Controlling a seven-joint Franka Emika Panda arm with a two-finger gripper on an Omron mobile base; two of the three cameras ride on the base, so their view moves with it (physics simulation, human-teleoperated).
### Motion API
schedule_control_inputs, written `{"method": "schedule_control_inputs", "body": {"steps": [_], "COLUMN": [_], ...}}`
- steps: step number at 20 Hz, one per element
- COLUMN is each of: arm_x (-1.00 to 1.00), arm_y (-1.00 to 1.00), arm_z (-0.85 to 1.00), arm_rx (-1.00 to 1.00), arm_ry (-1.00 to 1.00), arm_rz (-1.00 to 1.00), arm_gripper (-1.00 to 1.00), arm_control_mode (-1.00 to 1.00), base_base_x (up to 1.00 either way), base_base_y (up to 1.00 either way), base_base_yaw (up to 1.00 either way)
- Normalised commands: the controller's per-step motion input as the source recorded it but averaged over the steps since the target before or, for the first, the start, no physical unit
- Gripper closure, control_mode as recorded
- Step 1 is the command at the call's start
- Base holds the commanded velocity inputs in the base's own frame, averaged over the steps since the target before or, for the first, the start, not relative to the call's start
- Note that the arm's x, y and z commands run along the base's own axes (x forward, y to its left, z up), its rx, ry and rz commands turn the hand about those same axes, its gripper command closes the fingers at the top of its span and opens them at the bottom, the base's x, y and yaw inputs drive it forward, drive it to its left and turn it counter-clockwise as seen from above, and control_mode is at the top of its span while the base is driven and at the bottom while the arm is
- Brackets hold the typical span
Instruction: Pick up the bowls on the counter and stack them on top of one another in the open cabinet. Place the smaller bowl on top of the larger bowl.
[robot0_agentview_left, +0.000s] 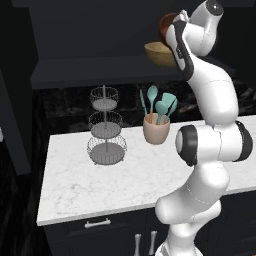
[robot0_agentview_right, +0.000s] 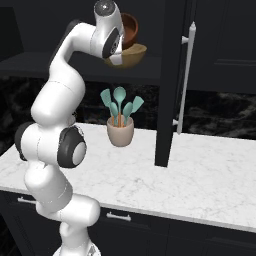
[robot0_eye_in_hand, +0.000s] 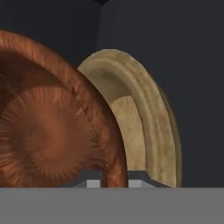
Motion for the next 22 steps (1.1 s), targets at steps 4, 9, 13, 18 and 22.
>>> {"method": "schedule_control_inputs", "body": {"steps": [4,9,13,18,22], "arm_x": [0.08,0.11,0.20,0.01,-0.09], "arm_y": [0.01,0.00,0.00,0.00,0.00], "arm_z": [-0.42,-0.06,0.00,0.04,0.09], "arm_rx": [0.00,0.00,0.00,0.00,0.01], "arm_ry": [0.00,0.00,0.00,-0.13,-0.25], "arm_rz": [0.01,0.01,0.00,0.00,0.02], "arm_gripper": [-1.00,-1.00,-1.00,-1.00,-1.00], "arm_control_mode": [-1.00,-1.00,-1.00,-1.00,-1.00], "base_base_x": [0.00,0.00,0.00,0.00,0.00], "base_base_y": [0.00,0.00,0.00,0.00,0.00], "base_base_yaw": [0.00,0.00,0.00,0.00,0.00]}}
